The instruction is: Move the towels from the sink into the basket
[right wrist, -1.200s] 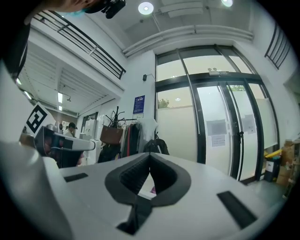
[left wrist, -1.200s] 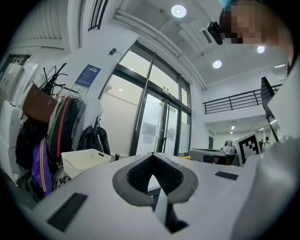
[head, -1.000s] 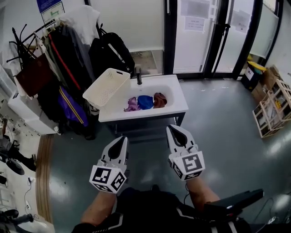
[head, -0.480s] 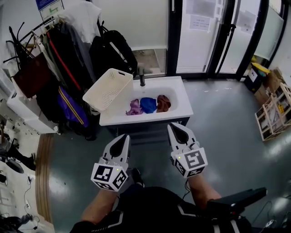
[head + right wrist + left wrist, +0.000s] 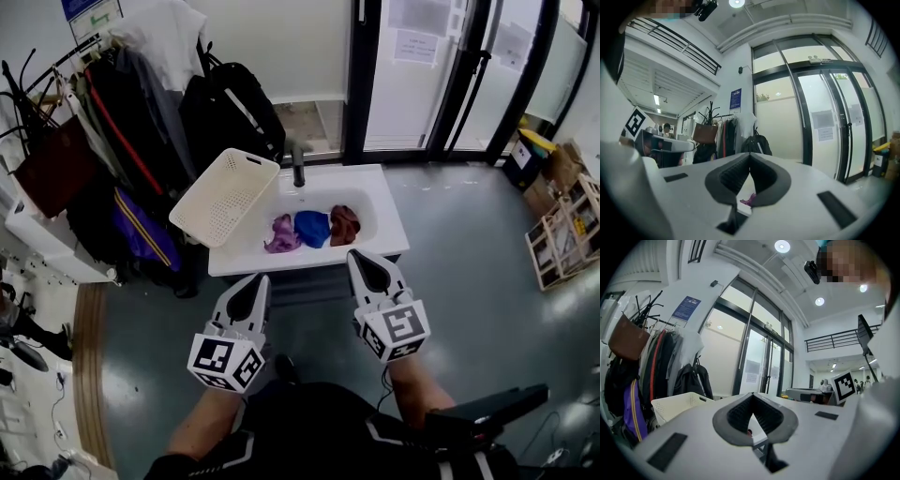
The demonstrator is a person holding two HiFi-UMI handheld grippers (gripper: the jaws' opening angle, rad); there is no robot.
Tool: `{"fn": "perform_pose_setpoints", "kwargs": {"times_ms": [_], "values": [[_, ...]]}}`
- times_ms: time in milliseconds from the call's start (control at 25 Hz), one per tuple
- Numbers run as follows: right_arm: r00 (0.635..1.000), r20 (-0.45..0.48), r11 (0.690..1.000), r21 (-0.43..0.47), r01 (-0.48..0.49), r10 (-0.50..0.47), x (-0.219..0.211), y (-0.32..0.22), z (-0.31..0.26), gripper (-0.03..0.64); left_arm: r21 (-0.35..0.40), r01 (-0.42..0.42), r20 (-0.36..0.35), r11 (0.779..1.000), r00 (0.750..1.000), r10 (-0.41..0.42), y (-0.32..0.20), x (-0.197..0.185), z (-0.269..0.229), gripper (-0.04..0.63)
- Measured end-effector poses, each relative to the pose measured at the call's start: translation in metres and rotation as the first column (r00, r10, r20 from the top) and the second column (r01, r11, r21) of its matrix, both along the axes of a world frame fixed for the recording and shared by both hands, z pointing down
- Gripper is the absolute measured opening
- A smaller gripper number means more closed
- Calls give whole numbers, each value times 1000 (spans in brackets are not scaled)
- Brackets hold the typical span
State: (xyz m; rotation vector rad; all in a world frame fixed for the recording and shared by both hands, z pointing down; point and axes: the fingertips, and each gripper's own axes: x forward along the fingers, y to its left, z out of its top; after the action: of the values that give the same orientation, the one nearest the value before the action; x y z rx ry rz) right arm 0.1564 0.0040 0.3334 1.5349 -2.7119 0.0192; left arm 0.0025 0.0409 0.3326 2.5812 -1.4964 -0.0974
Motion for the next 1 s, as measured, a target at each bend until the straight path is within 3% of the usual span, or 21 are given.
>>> {"fn": "perform_pose_setpoints", "kwargs": {"times_ms": [720, 1000], "values": [[994, -42, 994, -32, -104, 103, -53, -86, 3, 2, 22, -88, -34, 996, 995, 89, -90, -61, -2, 3], [991, -57, 990, -59, -127, 124, -48, -112, 11, 2, -5, -100, -64, 995, 993, 100, -112, -61, 4, 3]]}}
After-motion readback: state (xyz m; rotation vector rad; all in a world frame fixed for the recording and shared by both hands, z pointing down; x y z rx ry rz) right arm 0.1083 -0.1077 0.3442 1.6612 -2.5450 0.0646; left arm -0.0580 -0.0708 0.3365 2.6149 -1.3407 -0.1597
